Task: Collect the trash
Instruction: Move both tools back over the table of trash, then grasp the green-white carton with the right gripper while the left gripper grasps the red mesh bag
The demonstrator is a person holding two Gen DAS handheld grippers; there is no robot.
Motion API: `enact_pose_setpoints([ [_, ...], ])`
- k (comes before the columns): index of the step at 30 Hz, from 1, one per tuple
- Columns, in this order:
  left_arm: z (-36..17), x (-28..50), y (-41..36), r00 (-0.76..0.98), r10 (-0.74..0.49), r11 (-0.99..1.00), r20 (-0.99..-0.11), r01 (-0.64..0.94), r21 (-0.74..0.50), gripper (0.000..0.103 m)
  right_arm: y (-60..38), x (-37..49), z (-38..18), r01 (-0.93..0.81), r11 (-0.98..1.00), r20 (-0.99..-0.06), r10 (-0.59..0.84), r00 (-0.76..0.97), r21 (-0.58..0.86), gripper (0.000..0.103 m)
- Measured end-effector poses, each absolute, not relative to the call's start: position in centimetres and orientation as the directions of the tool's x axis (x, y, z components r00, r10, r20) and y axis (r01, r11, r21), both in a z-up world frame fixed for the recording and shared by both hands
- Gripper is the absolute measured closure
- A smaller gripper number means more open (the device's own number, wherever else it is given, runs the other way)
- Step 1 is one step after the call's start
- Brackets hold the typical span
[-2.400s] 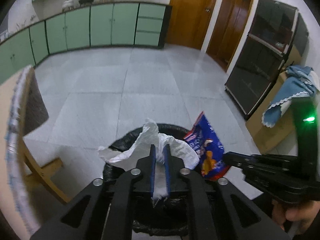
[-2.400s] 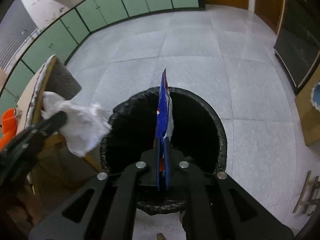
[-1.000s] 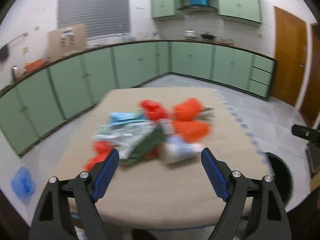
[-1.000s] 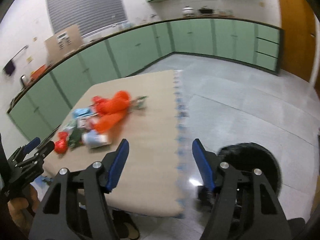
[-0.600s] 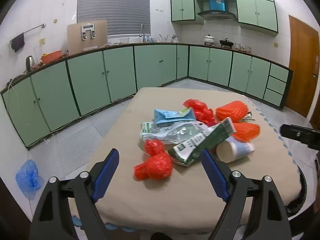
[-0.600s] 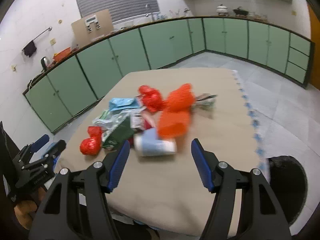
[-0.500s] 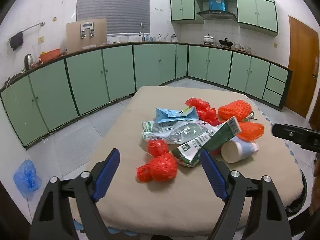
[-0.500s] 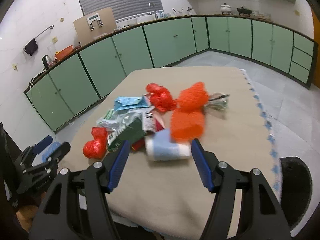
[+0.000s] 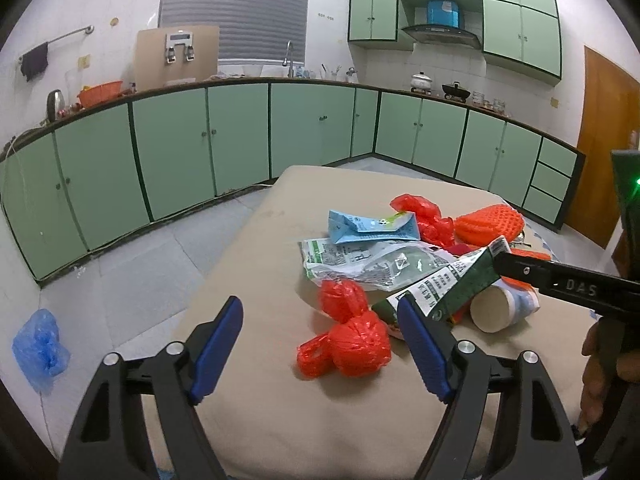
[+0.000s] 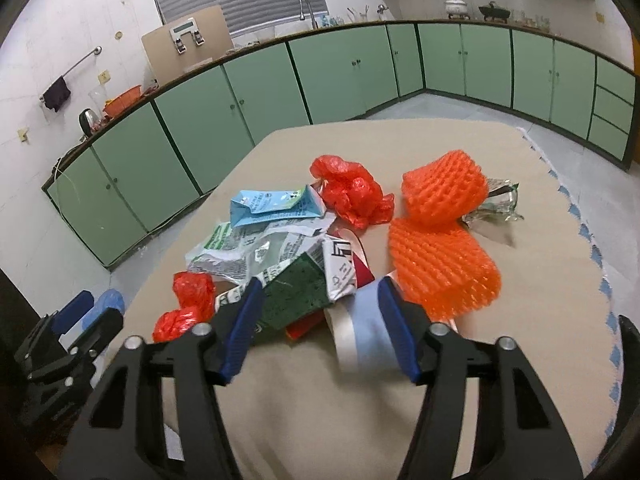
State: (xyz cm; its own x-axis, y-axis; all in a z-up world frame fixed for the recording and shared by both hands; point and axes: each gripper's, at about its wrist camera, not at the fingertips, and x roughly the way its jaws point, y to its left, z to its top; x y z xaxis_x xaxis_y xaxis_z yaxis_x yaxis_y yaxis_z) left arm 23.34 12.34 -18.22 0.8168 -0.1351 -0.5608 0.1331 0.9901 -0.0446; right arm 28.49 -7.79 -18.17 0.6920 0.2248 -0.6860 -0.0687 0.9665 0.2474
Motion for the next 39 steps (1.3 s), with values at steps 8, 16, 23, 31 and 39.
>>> enact_pose_setpoints([
  [8, -19.0, 23.9, 12.3, 0.806, -0.138, 0.99, -0.576, 0.132, -0.052, 0.025, -8.0, 29.0, -18.8, -0.123, 0.96, -0.693, 0.267, 0.67, 0.251, 0.087],
  [16, -19.0, 23.5, 10.9, 0.801, -0.146, 0.988, -0.581, 0.145, -0.05, 0.025, -9.4, 27.6, -17.7, -0.129, 0.958, -0.66, 0.27, 0.701, 0.255, 0.089],
  [23, -18.9, 23.0, 10.0, 0.794, -0.168, 0.984, -0.585, 0.174, -0.046, 0.025, -12.0, 26.3, -16.0, -0.091, 0.959, -0.633, 0.247, 0.733, 0.268, 0.089],
  [31, -21.1, 24.8, 9.1, 0.746, -0.152, 0.986, -0.649, 0.156, -0.051, 0.025, -16.4, 24.8, -14.7, -0.012, 0.958, -0.616, 0.193, 0.764, 0.286, 0.089],
  [39, -22.1, 25.6, 8.7, 0.72, -0.12, 0.99, -0.684, 0.134, -0.033, 0.025, -17.5, 24.6, -16.0, 0.018, 0.96, -0.635, 0.171, 0.753, 0.28, 0.089],
])
